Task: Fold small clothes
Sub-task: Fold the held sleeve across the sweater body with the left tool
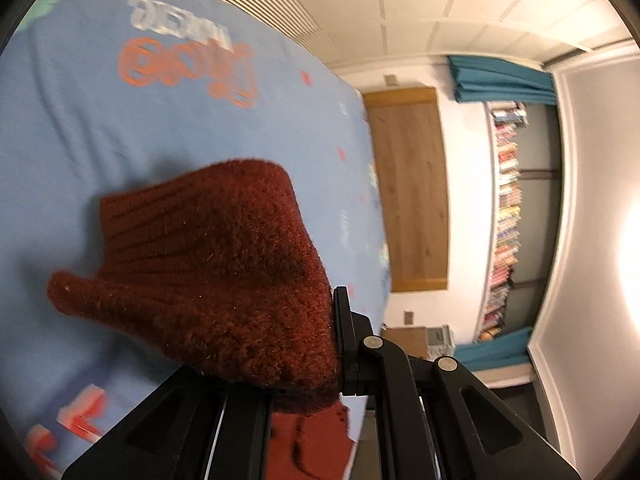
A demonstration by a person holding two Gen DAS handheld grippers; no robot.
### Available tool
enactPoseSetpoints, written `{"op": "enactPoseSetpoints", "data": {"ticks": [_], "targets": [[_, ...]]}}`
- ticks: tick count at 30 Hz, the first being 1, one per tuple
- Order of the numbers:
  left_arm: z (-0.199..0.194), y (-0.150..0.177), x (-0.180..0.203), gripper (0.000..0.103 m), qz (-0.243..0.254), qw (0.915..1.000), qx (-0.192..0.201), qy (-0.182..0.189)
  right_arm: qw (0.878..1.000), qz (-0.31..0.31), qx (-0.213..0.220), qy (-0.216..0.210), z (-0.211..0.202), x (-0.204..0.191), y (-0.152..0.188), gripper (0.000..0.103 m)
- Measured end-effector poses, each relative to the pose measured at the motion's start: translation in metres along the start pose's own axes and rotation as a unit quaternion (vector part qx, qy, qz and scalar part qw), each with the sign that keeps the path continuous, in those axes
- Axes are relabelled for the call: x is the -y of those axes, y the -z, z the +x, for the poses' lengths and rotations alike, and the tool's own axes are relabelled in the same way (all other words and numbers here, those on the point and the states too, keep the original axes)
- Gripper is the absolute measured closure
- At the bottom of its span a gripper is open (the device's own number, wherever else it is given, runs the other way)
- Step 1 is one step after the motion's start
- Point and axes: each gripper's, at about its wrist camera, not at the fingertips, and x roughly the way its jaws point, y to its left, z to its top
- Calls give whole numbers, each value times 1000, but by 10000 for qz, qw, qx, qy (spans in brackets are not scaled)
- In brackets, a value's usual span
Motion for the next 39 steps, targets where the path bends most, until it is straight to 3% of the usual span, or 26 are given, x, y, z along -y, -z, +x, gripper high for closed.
{"op": "enactPoseSetpoints", "data": {"ticks": [7, 14, 24, 28, 34, 36, 39], "targets": [[44, 45, 58, 97, 373, 9969, -524, 450, 9997, 150, 122, -121, -8, 18, -1, 54], [96, 106, 109, 97, 657, 9880, -1097, 862, 9996, 184, 135, -150, -10, 39, -2, 54], [170, 198, 144, 97, 971, 9724, -1934, 870, 9990, 368, 257, -90, -19, 83, -16, 54], [195, 250, 137, 97, 1209, 9628, -2334, 623, 9983, 508, 262, -61, -18, 102, -17, 54], [226, 313, 107, 97, 1577, 9458, -2837, -90, 9975, 690, 149, -13, -7, 125, -14, 54], [233, 330, 94, 97, 1764, 9377, -2962, -445, 9973, 728, 106, 5, -4, 130, -11, 54], [243, 354, 71, 97, 2108, 9166, -3259, -963, 9970, 764, 78, 19, -1, 135, -11, 54]]}}
